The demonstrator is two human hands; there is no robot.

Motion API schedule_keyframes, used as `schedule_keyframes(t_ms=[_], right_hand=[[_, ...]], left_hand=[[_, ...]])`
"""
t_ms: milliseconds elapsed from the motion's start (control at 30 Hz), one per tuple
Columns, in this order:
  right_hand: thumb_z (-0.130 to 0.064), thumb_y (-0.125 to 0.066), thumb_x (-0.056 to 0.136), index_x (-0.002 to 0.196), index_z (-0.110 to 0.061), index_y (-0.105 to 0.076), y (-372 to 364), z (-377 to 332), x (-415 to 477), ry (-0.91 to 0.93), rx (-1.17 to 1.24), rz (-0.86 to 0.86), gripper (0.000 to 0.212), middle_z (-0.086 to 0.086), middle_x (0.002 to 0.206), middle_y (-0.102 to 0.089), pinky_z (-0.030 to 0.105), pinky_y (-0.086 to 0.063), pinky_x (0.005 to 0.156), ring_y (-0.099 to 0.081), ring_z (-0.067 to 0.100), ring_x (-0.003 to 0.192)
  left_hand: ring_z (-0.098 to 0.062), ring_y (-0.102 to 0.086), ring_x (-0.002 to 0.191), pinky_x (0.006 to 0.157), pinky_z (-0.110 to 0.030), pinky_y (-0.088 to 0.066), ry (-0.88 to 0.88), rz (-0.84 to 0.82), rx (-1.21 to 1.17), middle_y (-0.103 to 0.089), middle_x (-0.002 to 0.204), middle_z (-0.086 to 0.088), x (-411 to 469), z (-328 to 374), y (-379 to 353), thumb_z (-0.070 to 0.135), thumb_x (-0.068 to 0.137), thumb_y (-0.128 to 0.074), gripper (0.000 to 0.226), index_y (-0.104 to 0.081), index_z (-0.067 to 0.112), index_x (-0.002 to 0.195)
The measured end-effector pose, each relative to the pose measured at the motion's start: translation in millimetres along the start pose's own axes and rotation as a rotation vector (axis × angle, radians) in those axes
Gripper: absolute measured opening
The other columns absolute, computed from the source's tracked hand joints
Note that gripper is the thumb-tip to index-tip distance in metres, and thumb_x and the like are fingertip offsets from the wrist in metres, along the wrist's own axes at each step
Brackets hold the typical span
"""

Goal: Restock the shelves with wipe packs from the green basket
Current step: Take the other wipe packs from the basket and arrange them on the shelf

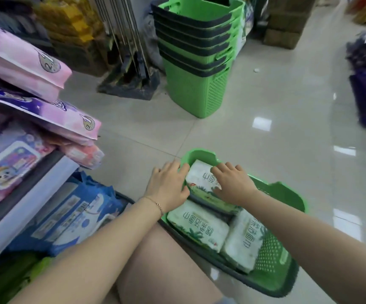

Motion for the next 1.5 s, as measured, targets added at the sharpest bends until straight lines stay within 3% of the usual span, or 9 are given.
schedule_keyframes(t_ms=[133, 333, 500, 733, 833, 1167, 1267, 1500], right_hand=[[-0.04, -0.054, 0.086, 0.135, -0.017, -0.032, -44.4, 23.1, -2.4, -0.173, 0.055, -0.17, 0.058, 0.011, 0.132, -0.042, 0.045, -0.036, 0.102, -0.038, 0.032, 0.124], [-0.04, -0.072, 0.073, 0.133, -0.018, -0.028, -83.5, 37.6, 2.0, -0.297, 0.103, -0.337, 0.077, 0.016, 0.129, -0.043, 0.048, -0.044, 0.096, -0.044, 0.034, 0.118], [-0.032, -0.076, 0.069, 0.129, -0.016, -0.027, -85.8, 31.0, 6.6, -0.276, 0.045, -0.282, 0.079, 0.013, 0.113, -0.05, 0.038, -0.046, 0.091, -0.046, 0.029, 0.105], [-0.032, -0.072, 0.068, 0.134, -0.016, -0.021, -74.3, 31.6, 0.1, -0.315, 0.155, -0.242, 0.085, 0.011, 0.114, -0.044, 0.041, -0.045, 0.091, -0.046, 0.03, 0.103], [-0.038, -0.076, 0.064, 0.127, -0.017, -0.026, -55.1, 34.5, 2.5, -0.302, 0.175, -0.239, 0.083, 0.009, 0.114, -0.046, 0.045, -0.045, 0.089, -0.045, 0.03, 0.107], [-0.053, -0.082, 0.053, 0.121, -0.022, -0.038, 71.1, 5.3, 13.7, -0.04, 0.112, -0.237, 0.087, 0.002, 0.106, -0.058, 0.037, -0.047, 0.079, -0.05, 0.023, 0.094], [-0.051, -0.084, 0.054, 0.122, -0.019, -0.04, 119.7, -16.5, 8.6, 0.028, 0.071, -0.211, 0.088, 0.003, 0.1, -0.056, 0.033, -0.045, 0.07, -0.051, 0.023, 0.089], [-0.046, -0.087, 0.049, 0.108, -0.026, -0.045, 218.8, -66.1, 6.3, 0.132, 0.19, -0.085, 0.075, -0.002, 0.098, -0.054, 0.034, -0.053, 0.07, -0.055, 0.021, 0.086]], left_hand=[[-0.022, -0.046, 0.11, 0.088, -0.039, -0.039, 0.041, -0.091, -0.063, -0.047, 0.118, -0.001, 2.3, -1.7, -22.3, 0.036, 0.086, -0.05, 0.041, -0.042, 0.023, 0.124], [-0.022, -0.047, 0.108, 0.087, -0.039, -0.041, 0.04, -0.134, -0.098, -0.048, 0.117, 0.0, 5.9, 0.8, -31.3, 0.033, 0.085, -0.05, 0.039, -0.043, 0.021, 0.122], [-0.022, -0.048, 0.11, 0.089, -0.039, -0.04, 0.028, -0.187, -0.091, -0.048, 0.12, -0.001, 1.7, -0.2, -33.2, 0.035, 0.087, -0.049, 0.04, -0.041, 0.022, 0.124], [-0.023, -0.049, 0.112, 0.091, -0.041, -0.041, 0.052, -0.204, -0.093, -0.048, 0.123, 0.0, -5.1, -12.7, -26.0, 0.038, 0.087, -0.049, 0.044, -0.04, 0.024, 0.127], [-0.023, -0.049, 0.113, 0.092, -0.041, -0.041, 0.066, -0.191, -0.095, -0.048, 0.123, 0.0, -7.5, -18.7, -18.3, 0.037, 0.086, -0.049, 0.044, -0.04, 0.024, 0.128], [-0.024, -0.048, 0.116, 0.093, -0.043, -0.043, 0.096, -0.14, -0.078, -0.046, 0.126, -0.001, -27.8, -34.6, 20.6, 0.039, 0.083, -0.053, 0.052, -0.037, 0.025, 0.13], [-0.024, -0.048, 0.118, 0.093, -0.04, -0.042, 0.15, -0.045, 0.001, -0.046, 0.129, 0.0, -38.9, -42.8, 40.5, 0.043, 0.079, -0.057, 0.062, -0.034, 0.027, 0.134], [-0.022, -0.047, 0.111, 0.085, -0.04, -0.039, 0.233, 0.259, 0.129, -0.045, 0.124, 0.004, -80.3, -59.7, 93.8, 0.072, 0.057, -0.064, 0.096, -0.027, 0.029, 0.134]])
Point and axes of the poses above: each hand's wrist, its own x-axis towards the middle knuckle, its own y-axis out of the back of the hand, z = x × y, the point moved 8 cm from there along x, towards the middle knuckle
